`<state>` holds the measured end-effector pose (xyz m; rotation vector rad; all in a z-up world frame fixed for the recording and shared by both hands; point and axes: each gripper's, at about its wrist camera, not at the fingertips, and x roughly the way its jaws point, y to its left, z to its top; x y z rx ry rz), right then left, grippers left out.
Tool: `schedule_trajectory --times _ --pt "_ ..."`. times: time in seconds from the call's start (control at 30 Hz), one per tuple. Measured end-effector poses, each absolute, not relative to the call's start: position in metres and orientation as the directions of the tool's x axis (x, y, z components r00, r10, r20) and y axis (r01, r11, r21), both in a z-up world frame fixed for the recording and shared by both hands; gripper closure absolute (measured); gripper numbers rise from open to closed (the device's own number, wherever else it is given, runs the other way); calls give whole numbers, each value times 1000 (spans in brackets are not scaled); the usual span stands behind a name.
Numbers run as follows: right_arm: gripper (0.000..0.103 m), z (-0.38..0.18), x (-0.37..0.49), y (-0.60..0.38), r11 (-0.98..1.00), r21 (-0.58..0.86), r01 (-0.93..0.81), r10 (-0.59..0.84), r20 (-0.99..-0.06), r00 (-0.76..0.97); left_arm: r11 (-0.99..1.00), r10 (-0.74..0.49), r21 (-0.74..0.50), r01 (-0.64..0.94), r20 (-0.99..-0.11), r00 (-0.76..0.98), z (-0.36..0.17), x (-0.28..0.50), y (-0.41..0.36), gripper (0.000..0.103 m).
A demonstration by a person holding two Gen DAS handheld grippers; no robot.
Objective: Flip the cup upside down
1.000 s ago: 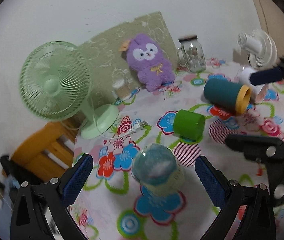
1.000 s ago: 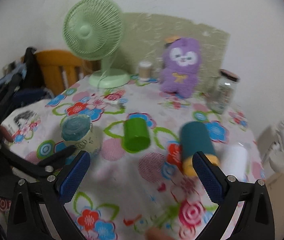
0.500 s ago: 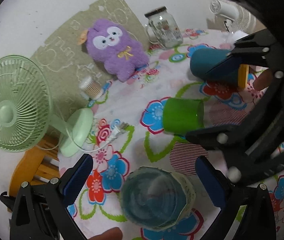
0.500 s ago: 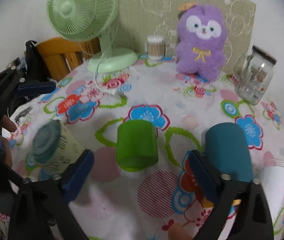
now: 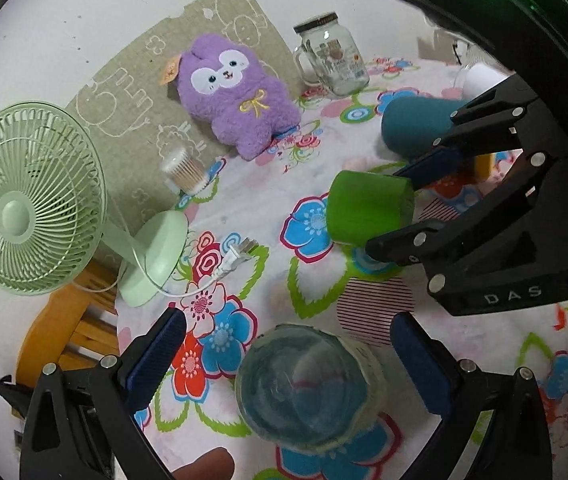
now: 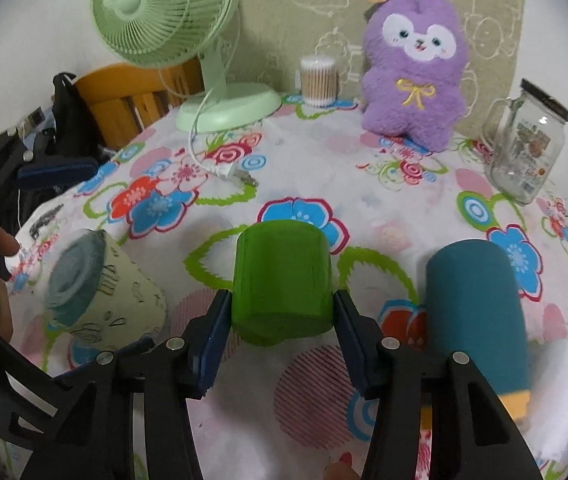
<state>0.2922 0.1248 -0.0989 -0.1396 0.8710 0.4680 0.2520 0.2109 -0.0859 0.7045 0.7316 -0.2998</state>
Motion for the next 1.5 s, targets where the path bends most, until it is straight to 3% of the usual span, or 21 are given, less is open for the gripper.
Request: schedule_trajectory --times 0.37,0.73,1.1,1.5 --pt "49 -60 188 117 899 53 -434 343 -700 626 769 -108 412 489 -670 734 -63 164 216 0" --pt "49 -85 93 110 921 58 -385 310 -707 636 713 -202 375 592 -699 686 -85 60 204 0" --pt "49 -99 48 87 961 22 -274 198 -746 635 689 -230 355 631 -719 655 -100 30 194 0" --pt "49 -100 48 85 968 2 -250 166 -753 636 712 -246 318 626 -722 647 -104 29 193 0"
